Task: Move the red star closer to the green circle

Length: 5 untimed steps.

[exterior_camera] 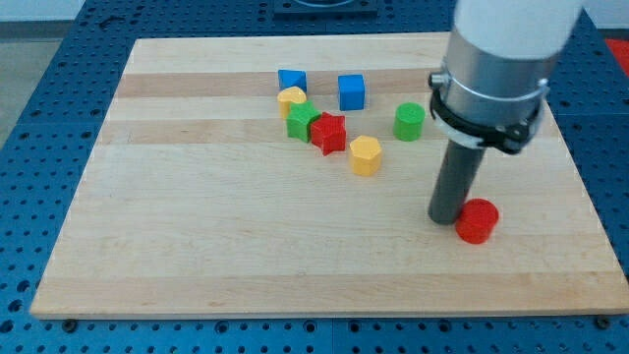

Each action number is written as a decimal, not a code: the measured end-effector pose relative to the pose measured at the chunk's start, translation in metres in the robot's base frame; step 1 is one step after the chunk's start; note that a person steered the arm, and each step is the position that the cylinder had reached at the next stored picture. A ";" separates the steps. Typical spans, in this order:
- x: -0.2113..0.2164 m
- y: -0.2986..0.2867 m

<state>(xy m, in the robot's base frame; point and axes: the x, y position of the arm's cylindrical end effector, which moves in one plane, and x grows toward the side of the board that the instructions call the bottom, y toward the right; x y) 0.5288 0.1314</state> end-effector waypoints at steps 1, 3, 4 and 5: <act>0.019 0.014; 0.019 -0.041; 0.010 -0.104; -0.021 -0.158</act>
<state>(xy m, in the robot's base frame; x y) 0.5081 -0.0265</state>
